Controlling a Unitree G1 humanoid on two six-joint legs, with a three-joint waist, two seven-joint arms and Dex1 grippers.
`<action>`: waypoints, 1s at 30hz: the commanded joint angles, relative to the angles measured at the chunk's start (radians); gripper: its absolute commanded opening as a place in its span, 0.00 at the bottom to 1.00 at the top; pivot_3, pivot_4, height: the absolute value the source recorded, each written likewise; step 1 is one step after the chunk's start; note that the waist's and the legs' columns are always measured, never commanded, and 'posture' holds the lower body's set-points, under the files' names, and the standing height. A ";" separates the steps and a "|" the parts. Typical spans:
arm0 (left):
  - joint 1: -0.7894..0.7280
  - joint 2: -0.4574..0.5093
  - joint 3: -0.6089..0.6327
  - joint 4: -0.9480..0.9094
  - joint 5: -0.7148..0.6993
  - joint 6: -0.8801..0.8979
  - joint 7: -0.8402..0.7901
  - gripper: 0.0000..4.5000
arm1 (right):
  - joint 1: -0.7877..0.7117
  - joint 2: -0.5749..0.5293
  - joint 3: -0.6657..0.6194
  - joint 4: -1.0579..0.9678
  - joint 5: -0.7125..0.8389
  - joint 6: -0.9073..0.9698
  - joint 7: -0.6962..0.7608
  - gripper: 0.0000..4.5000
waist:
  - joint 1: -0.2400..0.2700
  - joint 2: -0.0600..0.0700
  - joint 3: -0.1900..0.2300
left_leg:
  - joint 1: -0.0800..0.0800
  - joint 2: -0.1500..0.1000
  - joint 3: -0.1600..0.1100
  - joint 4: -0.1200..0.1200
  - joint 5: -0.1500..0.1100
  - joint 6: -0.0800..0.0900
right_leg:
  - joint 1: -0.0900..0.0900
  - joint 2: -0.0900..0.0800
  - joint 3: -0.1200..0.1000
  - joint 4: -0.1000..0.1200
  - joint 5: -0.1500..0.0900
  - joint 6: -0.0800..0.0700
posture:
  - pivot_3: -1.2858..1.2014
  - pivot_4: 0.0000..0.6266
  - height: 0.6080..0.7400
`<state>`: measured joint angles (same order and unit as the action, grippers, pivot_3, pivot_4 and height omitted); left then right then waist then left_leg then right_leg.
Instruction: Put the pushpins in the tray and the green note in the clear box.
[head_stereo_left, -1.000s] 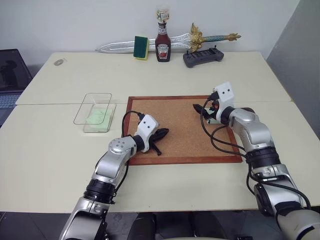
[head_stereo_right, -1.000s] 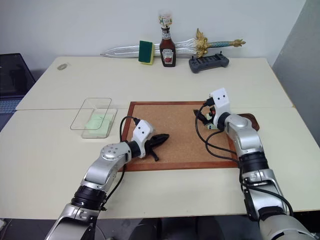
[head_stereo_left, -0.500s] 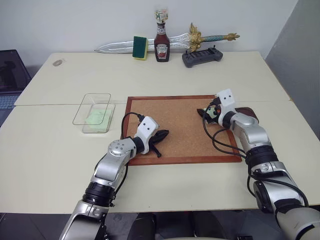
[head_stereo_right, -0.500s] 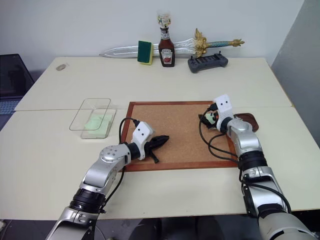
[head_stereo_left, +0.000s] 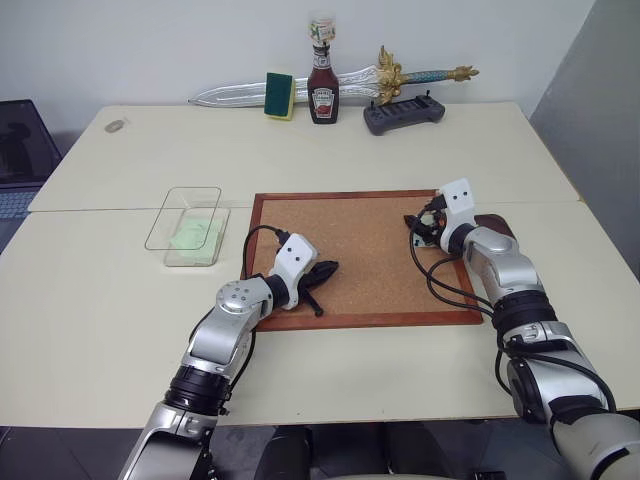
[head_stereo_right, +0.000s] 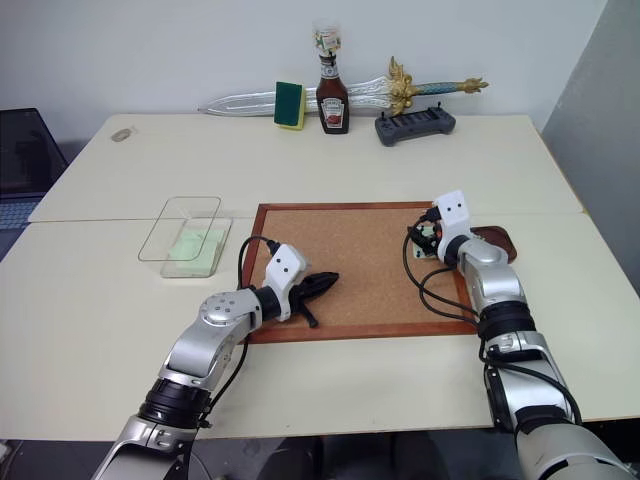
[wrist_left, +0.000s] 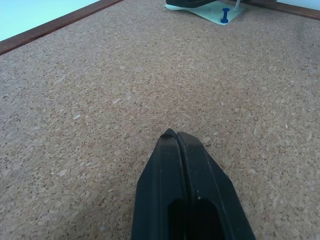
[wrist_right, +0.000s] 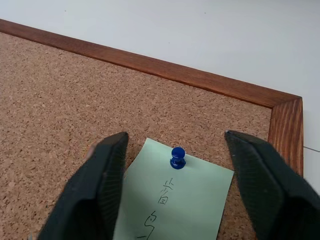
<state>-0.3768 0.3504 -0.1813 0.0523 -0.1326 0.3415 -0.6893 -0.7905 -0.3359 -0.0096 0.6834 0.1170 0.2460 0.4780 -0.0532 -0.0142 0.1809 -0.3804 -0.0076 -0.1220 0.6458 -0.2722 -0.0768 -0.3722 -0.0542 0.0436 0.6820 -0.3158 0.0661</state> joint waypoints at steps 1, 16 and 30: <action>0.021 0.003 -0.022 -0.005 0.007 0.010 -0.015 0.00 | -0.019 -0.013 -0.013 -0.008 -0.010 -0.017 -0.002 0.49 | 0.000 0.000 0.000 | 0.000 0.000 0.000 0.000 0.000 0.000 | 0.000 0.000 0.000 0.000 0.000 0.000 | 0.52 0.24 1.00; 0.029 0.006 -0.026 -0.002 0.007 0.010 -0.021 0.00 | -0.013 -0.016 -0.019 -0.042 -0.010 -0.004 0.033 0.01 | 0.000 0.000 0.000 | 0.000 0.000 0.000 0.000 0.000 0.000 | 0.000 0.000 0.000 0.000 0.000 0.000 | 0.52 0.24 1.00; 0.043 0.012 -0.040 0.014 0.030 0.036 -0.010 0.00 | 0.050 0.001 -0.049 -0.188 0.027 -0.045 0.054 0.01 | -0.003 0.001 -0.001 | 0.000 0.000 0.000 0.000 0.000 0.000 | 0.000 0.000 0.000 0.000 0.000 0.000 | 0.52 0.24 1.00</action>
<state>-0.3625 0.3554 -0.1895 0.0407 -0.1274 0.3426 -0.6989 -0.7353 -0.3375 -0.0349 0.5614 0.1189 0.2330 0.5237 -0.0563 -0.0129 0.1802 -0.3802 -0.0075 -0.1219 0.6457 -0.2722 -0.0768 -0.3721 -0.0542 0.0437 0.6820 -0.3158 0.0662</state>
